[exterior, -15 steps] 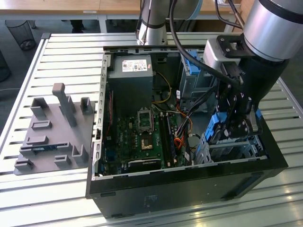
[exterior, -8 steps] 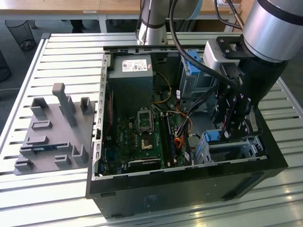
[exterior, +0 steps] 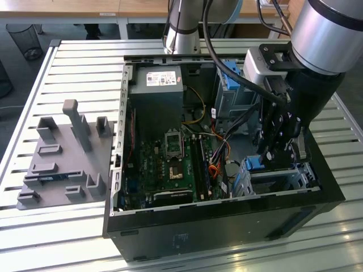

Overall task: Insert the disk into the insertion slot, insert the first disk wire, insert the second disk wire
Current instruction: 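Insert the disk into the insertion slot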

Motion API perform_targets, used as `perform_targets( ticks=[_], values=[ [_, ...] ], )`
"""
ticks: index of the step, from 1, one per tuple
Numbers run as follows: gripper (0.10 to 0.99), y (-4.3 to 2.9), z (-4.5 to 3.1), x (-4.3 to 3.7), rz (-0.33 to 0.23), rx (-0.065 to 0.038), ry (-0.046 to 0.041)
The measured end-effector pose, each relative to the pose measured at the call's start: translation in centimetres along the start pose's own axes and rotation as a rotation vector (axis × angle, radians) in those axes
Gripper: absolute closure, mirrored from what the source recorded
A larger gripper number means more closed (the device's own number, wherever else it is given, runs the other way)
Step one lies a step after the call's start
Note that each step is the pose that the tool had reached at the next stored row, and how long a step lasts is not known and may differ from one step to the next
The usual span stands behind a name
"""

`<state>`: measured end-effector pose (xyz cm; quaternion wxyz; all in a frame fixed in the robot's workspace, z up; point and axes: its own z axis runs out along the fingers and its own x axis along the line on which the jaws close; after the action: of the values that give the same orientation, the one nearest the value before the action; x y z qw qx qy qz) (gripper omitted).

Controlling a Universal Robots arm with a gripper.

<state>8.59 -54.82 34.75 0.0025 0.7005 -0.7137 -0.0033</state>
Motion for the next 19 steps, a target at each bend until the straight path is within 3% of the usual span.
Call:
perform_targets(
  ticks=[1, 3, 6, 19],
  values=[
    [0.788, 0.0, -0.01, 0.0, 0.0, 0.0, 0.0],
    [0.906, 0.0, -0.03, 0.0, 0.0, 0.0, 0.0001],
    [0.98, 0.0, -0.1, 0.0, 0.0, 0.0, 0.0001],
    [0.98, 0.0, -0.34, 0.0, 0.0, 0.0, 0.0004]
  ],
)
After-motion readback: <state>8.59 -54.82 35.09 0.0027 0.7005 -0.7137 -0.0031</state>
